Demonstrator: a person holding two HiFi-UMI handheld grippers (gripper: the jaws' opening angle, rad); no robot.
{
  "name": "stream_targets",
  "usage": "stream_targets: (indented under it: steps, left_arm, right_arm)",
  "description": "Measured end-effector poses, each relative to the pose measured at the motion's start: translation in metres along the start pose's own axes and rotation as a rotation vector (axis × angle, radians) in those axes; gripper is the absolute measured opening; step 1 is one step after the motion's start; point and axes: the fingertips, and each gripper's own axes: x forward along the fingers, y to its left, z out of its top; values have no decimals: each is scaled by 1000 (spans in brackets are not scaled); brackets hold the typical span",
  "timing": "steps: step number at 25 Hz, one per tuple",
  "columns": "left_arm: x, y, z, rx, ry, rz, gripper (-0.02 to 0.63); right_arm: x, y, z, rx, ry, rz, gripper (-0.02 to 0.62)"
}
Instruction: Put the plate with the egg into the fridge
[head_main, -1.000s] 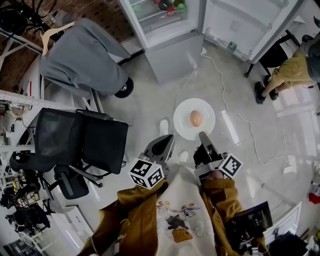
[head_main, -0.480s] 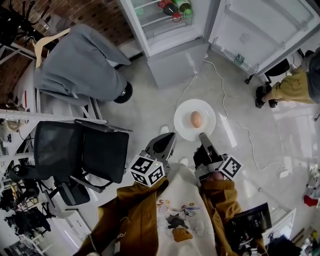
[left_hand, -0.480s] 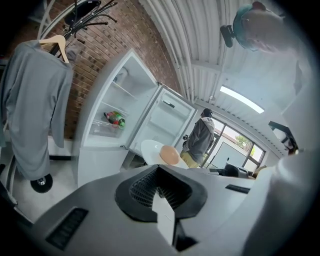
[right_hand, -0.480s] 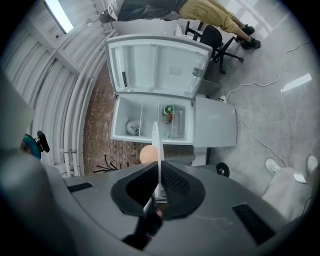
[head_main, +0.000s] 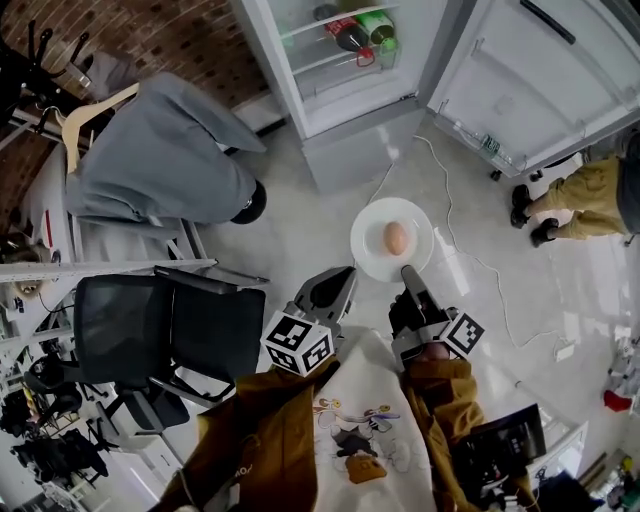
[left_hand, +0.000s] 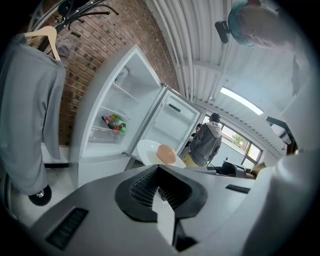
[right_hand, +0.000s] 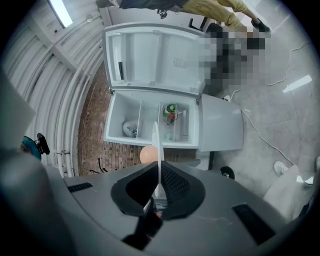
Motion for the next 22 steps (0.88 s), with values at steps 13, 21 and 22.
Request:
stream_targets:
  steps: [13,21,22]
  left_arm:
    - [20,93,48,-19,5,-51,6]
    - [20,110,59,-17,10,-61,6]
    - [21,113,61,-16,7,-60,6]
  right_arm:
    - [88,6,-8,-1,-55,-18,20]
    - [110,8,-11,9,-70,-15,20]
    - [113,8,-10,5,-69,-14,20]
